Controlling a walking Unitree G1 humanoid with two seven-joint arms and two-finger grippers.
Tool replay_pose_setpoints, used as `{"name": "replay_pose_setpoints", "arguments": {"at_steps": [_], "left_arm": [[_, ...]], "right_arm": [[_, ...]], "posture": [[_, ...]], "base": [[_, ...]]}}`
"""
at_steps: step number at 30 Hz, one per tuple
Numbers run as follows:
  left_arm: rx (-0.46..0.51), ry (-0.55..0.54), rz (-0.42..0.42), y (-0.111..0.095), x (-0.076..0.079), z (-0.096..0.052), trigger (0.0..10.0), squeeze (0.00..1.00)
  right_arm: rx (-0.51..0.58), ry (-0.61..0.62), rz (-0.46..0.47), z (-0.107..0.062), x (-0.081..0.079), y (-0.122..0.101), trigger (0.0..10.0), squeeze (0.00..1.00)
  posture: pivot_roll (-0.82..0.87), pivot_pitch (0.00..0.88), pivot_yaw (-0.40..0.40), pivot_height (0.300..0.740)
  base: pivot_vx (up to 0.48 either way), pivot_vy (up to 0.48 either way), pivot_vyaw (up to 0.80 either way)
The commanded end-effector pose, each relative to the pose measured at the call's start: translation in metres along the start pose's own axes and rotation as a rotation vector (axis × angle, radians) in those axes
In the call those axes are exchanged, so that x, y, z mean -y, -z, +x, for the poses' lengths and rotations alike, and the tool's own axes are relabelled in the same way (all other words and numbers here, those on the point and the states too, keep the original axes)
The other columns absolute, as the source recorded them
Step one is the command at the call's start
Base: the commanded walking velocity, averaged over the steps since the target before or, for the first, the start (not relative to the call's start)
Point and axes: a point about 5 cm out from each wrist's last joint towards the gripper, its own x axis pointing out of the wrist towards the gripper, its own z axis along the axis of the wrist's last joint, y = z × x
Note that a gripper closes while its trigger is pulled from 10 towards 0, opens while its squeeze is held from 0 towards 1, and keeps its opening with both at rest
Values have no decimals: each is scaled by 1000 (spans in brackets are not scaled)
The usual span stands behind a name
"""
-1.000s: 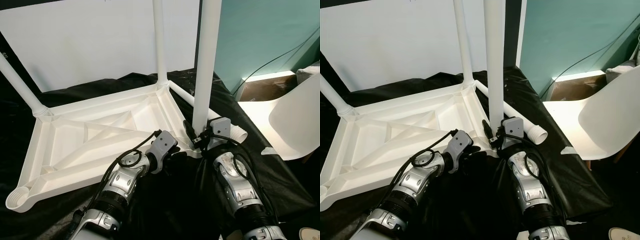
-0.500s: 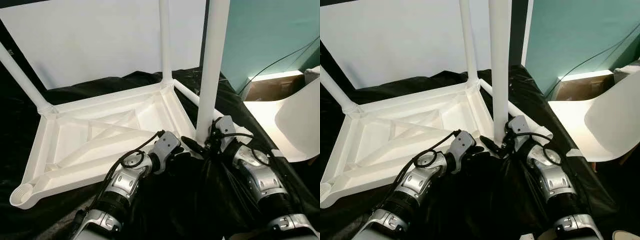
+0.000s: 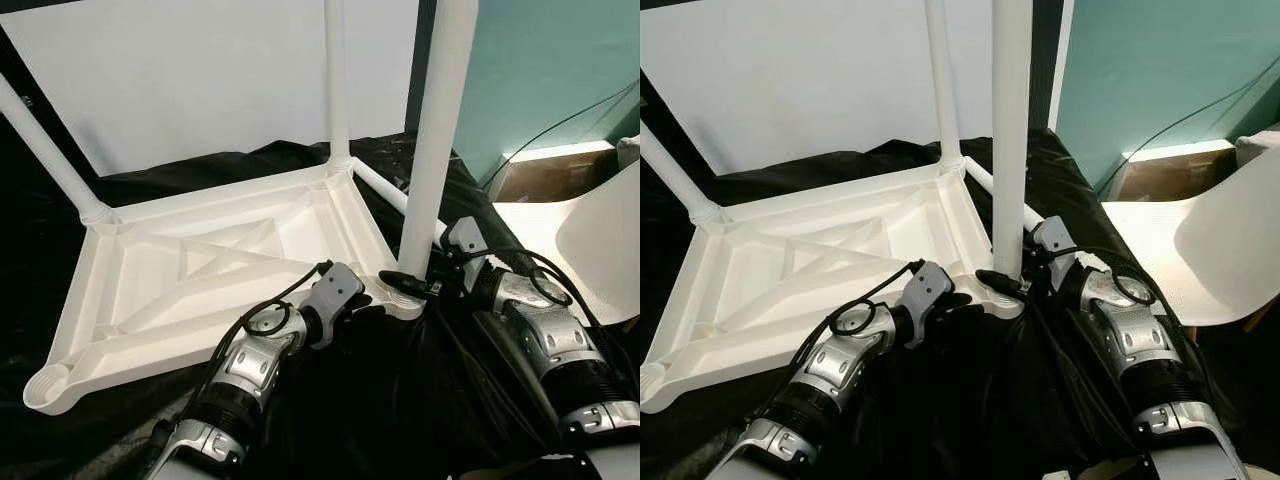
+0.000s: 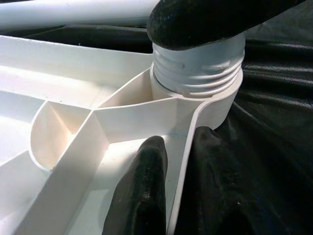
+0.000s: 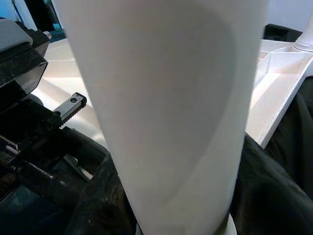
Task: Building children table
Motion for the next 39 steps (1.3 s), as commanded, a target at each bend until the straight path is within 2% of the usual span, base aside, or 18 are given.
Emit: {"name": "replay_pose_setpoints", "arguments": {"at_steps": [1, 3, 5, 6, 7, 8, 11, 20, 24, 25, 27, 28, 29, 33, 34, 35, 39], "left_arm": [[-134, 69, -126, 40, 18, 1, 10000, 0], [-134, 69, -126, 40, 18, 1, 10000, 0], [-135, 73, -127, 40, 19, 2, 10000, 0], [-135, 73, -127, 40, 20, 2, 10000, 0], [-135, 73, -127, 40, 20, 2, 10000, 0], [-135, 74, -126, 40, 20, 2, 10000, 0], [-135, 74, -126, 40, 20, 2, 10000, 0], [-139, 73, -130, 41, 21, 1, 10000, 0], [-138, 68, -134, 42, 20, 0, 10000, 0], [-137, 65, -137, 42, 20, 0, 10000, 0], [-138, 63, -140, 43, 20, -1, 10000, 0], [-140, 62, -143, 44, 21, -2, 10000, 0], [-141, 62, -146, 45, 21, -3, 10000, 0], [-144, 62, -147, 46, 21, -3, 10000, 0], [-145, 62, -146, 46, 21, -4, 10000, 0], [-148, 64, -144, 46, 20, -5, 10000, 0], [-154, 68, -143, 47, 20, -7, 10000, 0]], "right_arm": [[13, -90, 5, 10, -17, 3, 0, 0], [17, -75, 13, 10, -18, 5, 0, 0], [70, 136, 43, 14, -33, 15, 0, 0], [81, 191, 50, 15, -36, 18, 0, 0], [81, 191, 50, 15, -36, 18, 0, 0], [103, 339, 70, 16, -41, 22, 0, 0], [108, 384, 78, 16, -42, 23, 0, 0], [153, 652, 71, 21, -42, 16, 0, 0], [145, 673, 79, 25, -42, 16, 0, 0], [144, 649, 82, 27, -44, 16, 10000, 0], [147, 615, 85, 28, -46, 16, 10000, 0], [157, 551, 102, 30, -48, 15, 10000, 1000], [166, 494, 109, 31, -50, 13, 10000, 1000], [173, 429, 100, 30, -47, 9, 10000, 1000], [171, 410, 84, 29, -44, 7, 10000, 0], [168, 350, 50, 27, -37, 3, 10000, 0], [154, 274, 33, 24, -34, 1, 10000, 0]], "posture": [[35, 0, 33, 740], [35, 0, 33, 740], [34, 0, 31, 740], [34, 0, 31, 740], [34, 0, 31, 740], [36, 0, 31, 740], [36, 0, 32, 740], [47, 0, 26, 740], [52, 0, 24, 740], [56, 0, 24, 740], [56, 0, 24, 740], [57, 0, 27, 740], [58, 0, 31, 740], [58, 0, 31, 740], [62, 0, 38, 740], [65, 0, 51, 740], [66, 0, 54, 740]], "base": [[0, 0, 0], [0, 0, 0], [0, 0, 0], [0, 0, 0], [0, 0, 0], [0, 0, 0], [0, 0, 0], [0, 0, 0], [0, 0, 0], [0, 0, 0], [0, 0, 0], [0, 0, 0], [0, 0, 0], [0, 0, 0], [0, 0, 0], [0, 0, 0], [0, 0, 0]]}}
